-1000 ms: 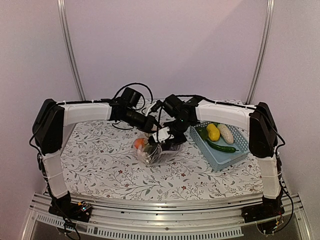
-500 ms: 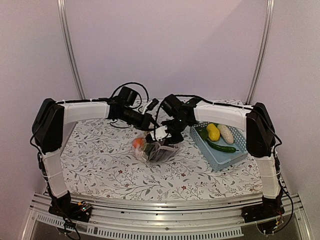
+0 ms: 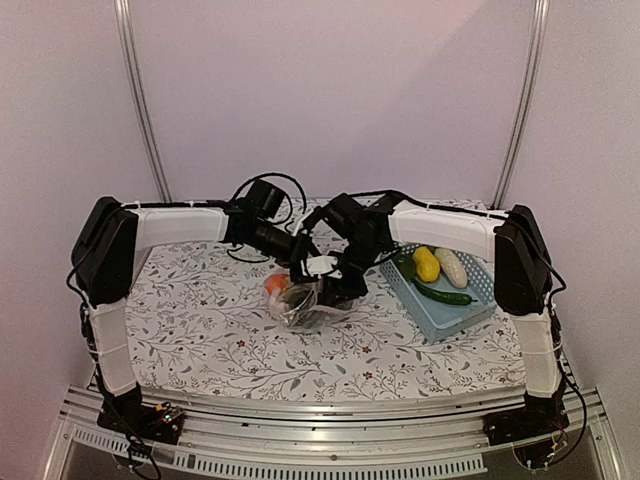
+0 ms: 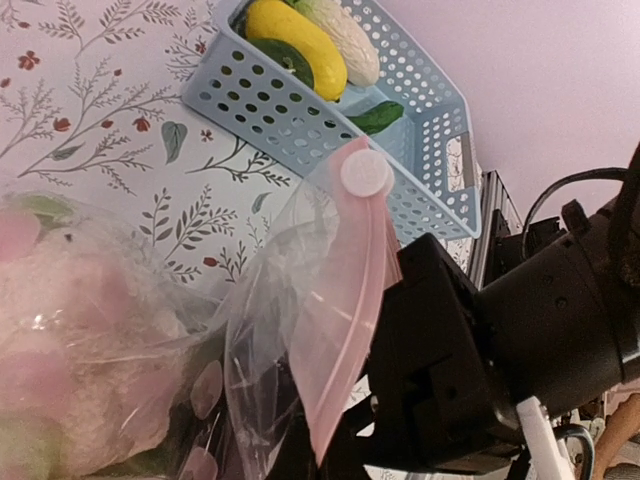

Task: Open the zip-top bag and remove the fake food
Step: Pick up the fake vegetable from the zipper food storage bag.

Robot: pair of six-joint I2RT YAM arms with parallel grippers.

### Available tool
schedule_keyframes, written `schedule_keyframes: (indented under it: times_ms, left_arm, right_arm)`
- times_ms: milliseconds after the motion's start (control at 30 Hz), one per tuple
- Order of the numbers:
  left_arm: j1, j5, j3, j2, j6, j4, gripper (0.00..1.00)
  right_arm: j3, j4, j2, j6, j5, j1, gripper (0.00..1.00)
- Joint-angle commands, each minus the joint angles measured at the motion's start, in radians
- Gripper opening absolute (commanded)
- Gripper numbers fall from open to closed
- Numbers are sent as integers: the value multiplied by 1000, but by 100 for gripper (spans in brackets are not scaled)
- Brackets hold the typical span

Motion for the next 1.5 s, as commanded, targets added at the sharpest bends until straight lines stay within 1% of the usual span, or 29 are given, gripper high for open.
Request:
schedule_keyframes:
  times_ms: [0,67,133,267,367,433,467,600,667,800,867,900,933,1000,1067,1133,1267,1400,1467]
  left_arm:
    - [-25,-1,24,8,11,-18,0]
    - [-31,-1,25,8,10,-18,0]
    - [-33,1,24,11,10,-18,0]
    - [-33,-5,24,18,14,-23,0]
    - [-33,-13,27,19,22,-34,0]
    - [-33,-23,31,21,28,-44,0]
    - [-32,-23,33,23,31,-46,0]
    - [-31,-24,34,27,30,-46,0]
    - [-30,-43,33,30,30,-51,0]
    - [-25,-82,21,39,8,-41,0]
    - [-26,-109,16,52,8,-42,0]
    - [-26,-132,18,60,11,-54,0]
    - [-26,-153,19,68,13,-66,0]
    - [-26,-183,21,78,13,-77,0]
    - [-26,-225,22,80,23,-93,0]
    - [-28,-270,30,79,43,-126,0]
    - [-30,-351,69,84,70,-217,0]
    - [-44,-425,94,68,99,-311,0]
    - [-42,-428,89,47,94,-356,0]
  right_arm:
    - [8,6,3,140,-12,1,35]
    - [7,28,20,171,15,2,43]
    - [-5,54,39,177,46,1,46]
    - [-65,158,60,149,91,2,52]
    - [-59,181,92,153,100,1,55]
    - [-54,198,115,169,107,2,60]
    - [-52,204,124,179,108,2,64]
    - [-57,211,146,213,87,1,67]
    - [-84,200,138,218,64,3,66]
    - [-230,247,42,213,67,12,63]
    - [-286,245,-9,210,56,14,52]
    - [-313,250,-40,206,67,15,44]
    - [-338,266,-64,206,100,15,39]
    - [-405,322,-120,211,153,14,33]
    - [-465,385,-184,211,193,13,31]
    - [-465,401,-225,238,259,13,28]
    - [-478,450,-272,287,378,-3,26]
    - [-497,476,-305,365,371,-51,26]
    - [-515,494,-318,397,358,-72,26]
